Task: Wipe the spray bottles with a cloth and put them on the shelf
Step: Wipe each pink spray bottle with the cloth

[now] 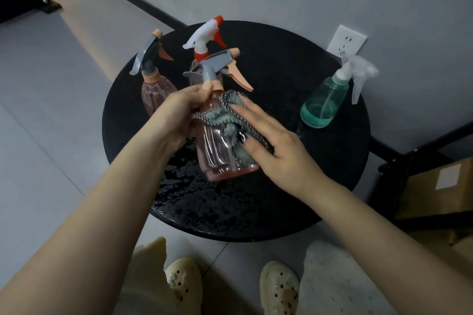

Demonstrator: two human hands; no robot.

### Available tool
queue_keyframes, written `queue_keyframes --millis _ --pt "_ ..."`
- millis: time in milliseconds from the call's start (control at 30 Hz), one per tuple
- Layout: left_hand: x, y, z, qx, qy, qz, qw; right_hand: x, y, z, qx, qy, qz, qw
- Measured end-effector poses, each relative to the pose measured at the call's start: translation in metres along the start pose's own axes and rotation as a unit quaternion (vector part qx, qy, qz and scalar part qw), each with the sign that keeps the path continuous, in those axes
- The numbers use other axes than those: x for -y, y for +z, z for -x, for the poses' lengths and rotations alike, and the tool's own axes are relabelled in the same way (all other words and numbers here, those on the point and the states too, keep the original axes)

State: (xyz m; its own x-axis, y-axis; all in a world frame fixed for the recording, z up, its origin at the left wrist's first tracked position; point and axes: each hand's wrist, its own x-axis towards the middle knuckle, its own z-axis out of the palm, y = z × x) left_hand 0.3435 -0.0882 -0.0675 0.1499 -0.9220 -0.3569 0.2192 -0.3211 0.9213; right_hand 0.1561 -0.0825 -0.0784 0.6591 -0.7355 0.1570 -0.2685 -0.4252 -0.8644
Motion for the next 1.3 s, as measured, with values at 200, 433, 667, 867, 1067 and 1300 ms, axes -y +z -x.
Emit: queue_keyframes --millis 200,433,667,867,1067,1300 --pt "0.006 0.011 0.002 0.026 -0.014 -0.042 0.999 -0.004 0.001 -0.018 -0.045 0.13 -0.122 0.983" --pt "0.0 -0.002 0.001 0.004 -0.017 -0.022 1.0 -0.005 -0.002 0.001 -0.025 0.033 -0.042 0.998" --pt "-0.007 -0.012 0.0 -0.051 0.008 0.032 0.998 -0.006 0.003 0.016 -0.014 -0.052 0.051 0.997" --pt "0.003 0.001 0.0 0.002 -0.006 -0.042 0.999 0.002 0.006 -0.01 -0.038 0.0 0.053 0.998" --pt "0.007 0.002 -0.001 0.004 -0.023 -0.047 0.999 0.01 0.006 -0.016 -0.03 -0.017 0.146 0.989" --pt "-0.001 -0.007 0.0 -0.014 -0.007 -0.053 0.998 -0.002 0.004 0.014 0.042 -0.256 0.27 0.927"
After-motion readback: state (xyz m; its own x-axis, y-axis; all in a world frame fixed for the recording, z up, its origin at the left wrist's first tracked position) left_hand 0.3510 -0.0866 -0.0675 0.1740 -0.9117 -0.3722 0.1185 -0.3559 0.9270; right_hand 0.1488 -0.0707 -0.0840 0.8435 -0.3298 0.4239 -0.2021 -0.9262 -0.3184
